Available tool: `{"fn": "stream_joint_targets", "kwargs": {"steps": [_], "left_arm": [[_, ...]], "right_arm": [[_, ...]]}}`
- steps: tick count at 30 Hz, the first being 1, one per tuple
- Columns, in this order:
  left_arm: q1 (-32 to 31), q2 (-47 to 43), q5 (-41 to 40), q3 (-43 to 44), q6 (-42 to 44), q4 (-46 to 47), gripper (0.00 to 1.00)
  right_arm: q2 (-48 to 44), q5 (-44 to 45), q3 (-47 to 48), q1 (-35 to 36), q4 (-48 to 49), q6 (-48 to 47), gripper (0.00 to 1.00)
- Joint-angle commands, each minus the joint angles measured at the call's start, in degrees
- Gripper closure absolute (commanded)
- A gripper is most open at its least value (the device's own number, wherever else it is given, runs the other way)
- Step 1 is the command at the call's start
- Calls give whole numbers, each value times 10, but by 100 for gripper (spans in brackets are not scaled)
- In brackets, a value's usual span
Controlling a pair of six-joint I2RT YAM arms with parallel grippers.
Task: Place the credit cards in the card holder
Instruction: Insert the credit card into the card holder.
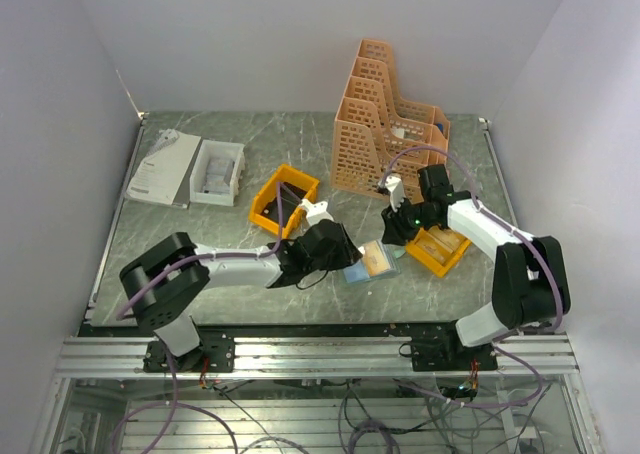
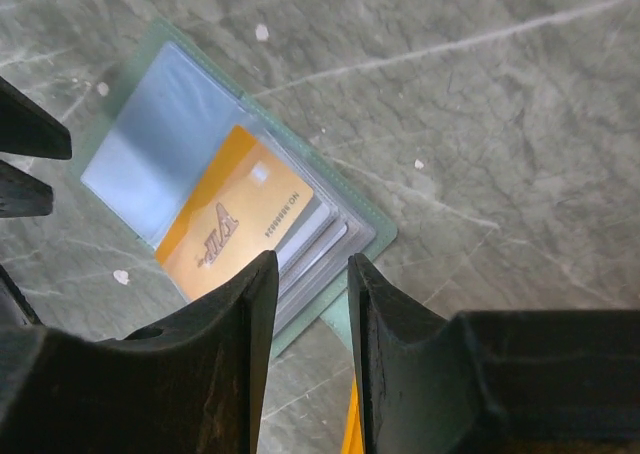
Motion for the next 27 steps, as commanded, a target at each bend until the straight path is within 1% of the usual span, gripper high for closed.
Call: {"fn": "stream_joint_targets", "kwargs": {"steps": [1, 4, 7, 9, 12, 15, 22, 27], "left_arm": [[-22, 48, -57, 13, -60, 5, 58], [-24, 68, -62, 13, -74, 39, 59], [-24, 85, -68, 27, -80, 31, 58], [-24, 97, -70, 40, -83, 25, 58], [-26, 119, -69, 54, -91, 31, 57], [-26, 140, -69, 67, -96, 31, 56], [-26, 160, -84, 92, -104, -1, 52], [-26, 172, -88, 82, -118, 41, 51]], "right_arm": [[29, 29, 17, -3, -19, 32, 67], [35, 51, 17, -3, -14, 43, 71], [36, 71, 14, -3, -7, 47, 75], [42, 83, 14, -2, -6, 48, 79], [64, 90, 20, -2, -16, 44, 87], [85, 99, 24, 3, -25, 42, 91], [94, 103, 25, 8, -26, 43, 92], [99, 103, 25, 10, -26, 43, 92]]}}
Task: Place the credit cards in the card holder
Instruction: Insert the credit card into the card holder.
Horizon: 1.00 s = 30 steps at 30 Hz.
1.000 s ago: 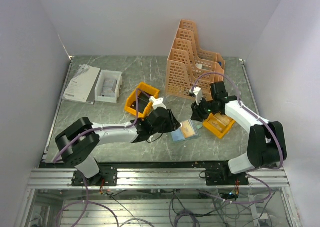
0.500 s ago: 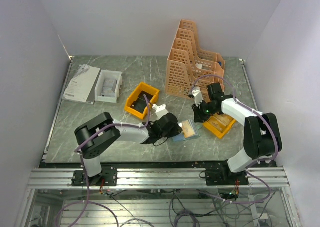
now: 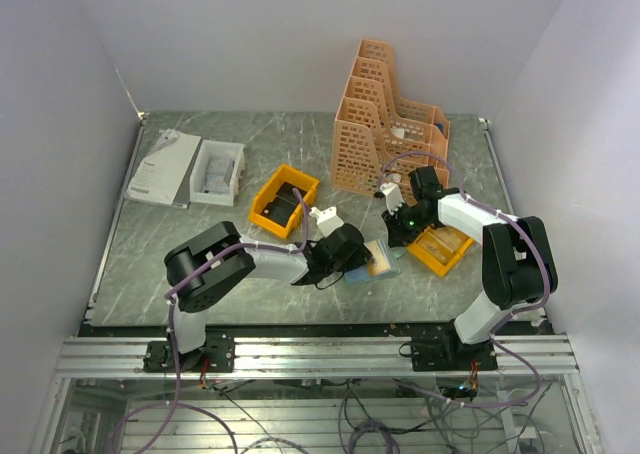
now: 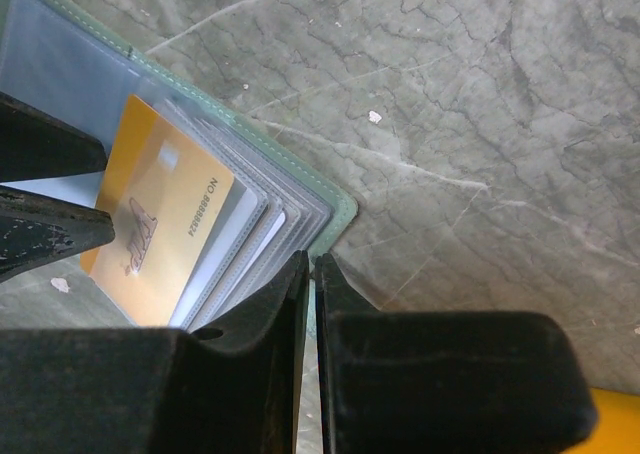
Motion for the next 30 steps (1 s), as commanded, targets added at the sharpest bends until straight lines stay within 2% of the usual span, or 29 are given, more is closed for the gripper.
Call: {"fn": "stream_joint_targets", "kwargs": {"steps": [1, 8, 22, 25, 30], "left_arm": [[-2, 22, -24, 5, -14, 40, 51], [-2, 35, -15, 15, 5, 88, 52], [-3, 51, 7, 66, 46, 45, 53], [-8, 29, -25, 75, 75, -7, 52], [-35, -42, -136, 100, 170, -141, 52]], "right_arm": [[13, 8, 6, 3, -10, 2, 92], [16, 5, 7, 6, -11, 2, 93], [18, -1, 8, 13, -14, 3, 95], [8, 5, 10, 11, -11, 3, 90], [-34, 6, 3, 9, 7, -1, 84]]}}
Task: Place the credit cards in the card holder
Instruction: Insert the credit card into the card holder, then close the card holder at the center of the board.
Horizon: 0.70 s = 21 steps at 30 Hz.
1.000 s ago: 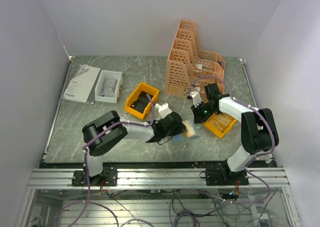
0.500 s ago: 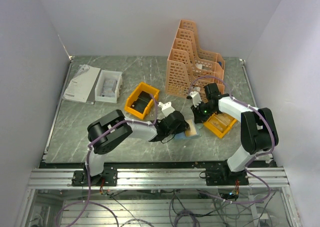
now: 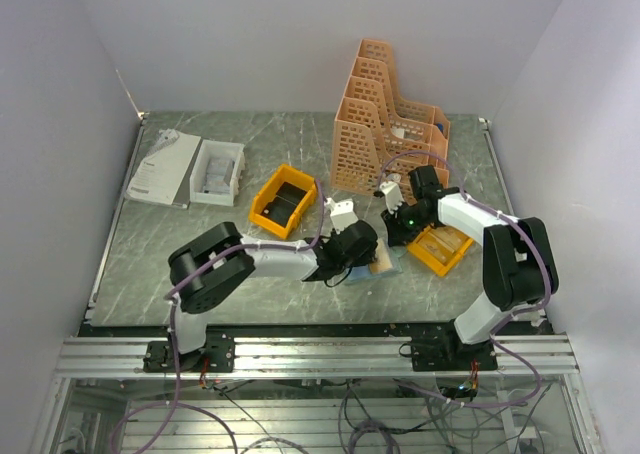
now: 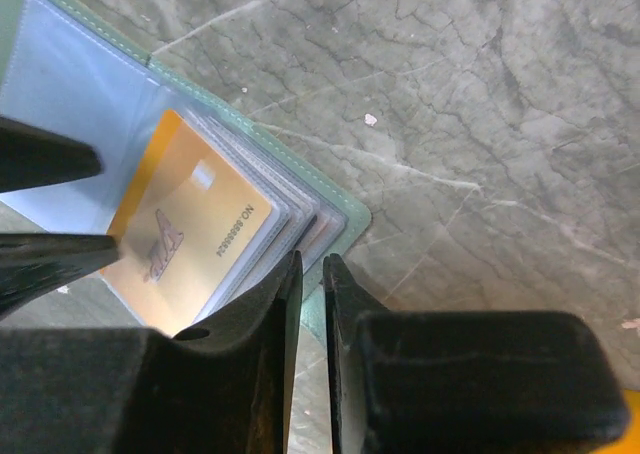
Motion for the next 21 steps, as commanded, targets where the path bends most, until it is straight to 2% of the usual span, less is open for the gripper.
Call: {"fn": "stream_joint_targets", "kwargs": {"steps": [1, 5, 8, 10, 12, 14, 16, 18, 21], "left_arm": [[-26, -85, -111, 26, 104, -95, 52], [-46, -157, -156, -10, 167, -105, 52], [-50, -209, -169, -63, 163, -100, 51], [-49, -246, -156, -117, 139, -72, 42], [-49, -281, -125, -190, 121, -10, 25], [-49, -315, -99, -249, 105, 61, 19], [-48, -334, -90, -285, 92, 103, 17], [-47, -337, -95, -293, 73, 94, 15], [-39, -319, -68, -306, 49, 110, 15]], "right_arm": [[-44, -6, -3, 2, 10, -2, 84], [-74, -26, -9, 2, 19, -20, 81], [-109, -52, -24, 3, 36, -42, 79], [-126, -70, -37, 2, 41, -69, 77], [-130, -76, -42, 2, 40, -91, 76], [-124, -89, -36, 2, 21, -103, 76], [-115, -133, -21, 2, -19, -135, 75], [-104, -169, -9, 1, -47, -148, 75], [-83, -149, -10, 3, -40, -131, 70]]}}
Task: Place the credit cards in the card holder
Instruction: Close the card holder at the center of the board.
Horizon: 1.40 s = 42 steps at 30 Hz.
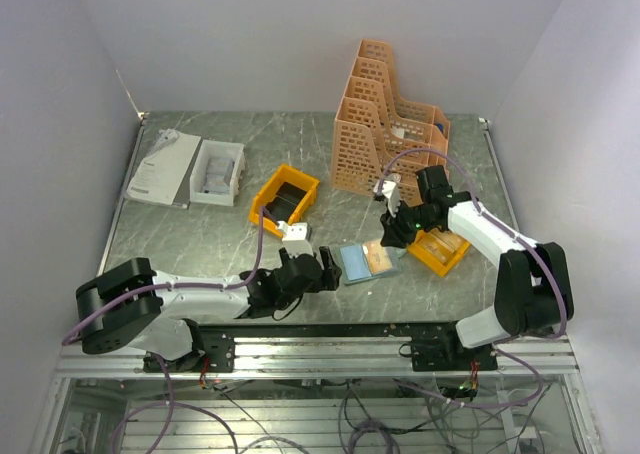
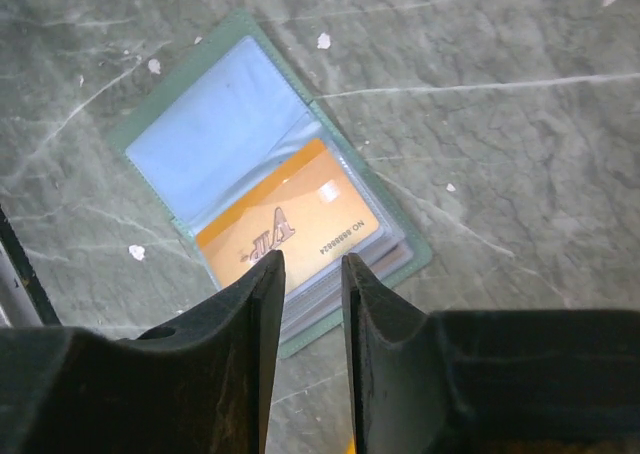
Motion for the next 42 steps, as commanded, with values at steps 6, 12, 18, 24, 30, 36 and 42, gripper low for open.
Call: {"fn": "stream_joint_targets", "kwargs": {"steps": [6, 12, 18, 24, 30, 36, 42], "left_arm": [[44, 47, 99, -30, -55, 194, 18], [56, 84, 127, -10, -66, 187, 21], [70, 135, 165, -10, -82, 226, 30], [73, 166, 175, 11, -84, 222, 31], [73, 195, 182, 44, -82, 226, 34], [74, 219, 169, 75, -93, 194, 56], [73, 195, 133, 85, -88, 126, 84]], "right_arm": [[54, 18, 17, 2, -14, 18, 58], [83, 58, 21, 3, -14, 34, 57], [108, 84, 27, 3, -21, 40, 61], [117, 85, 29, 2, -25, 41, 65], [117, 82, 29, 3, -26, 40, 66], [111, 77, 30, 2, -27, 39, 66], [95, 48, 33, 1, -32, 34, 63]]}}
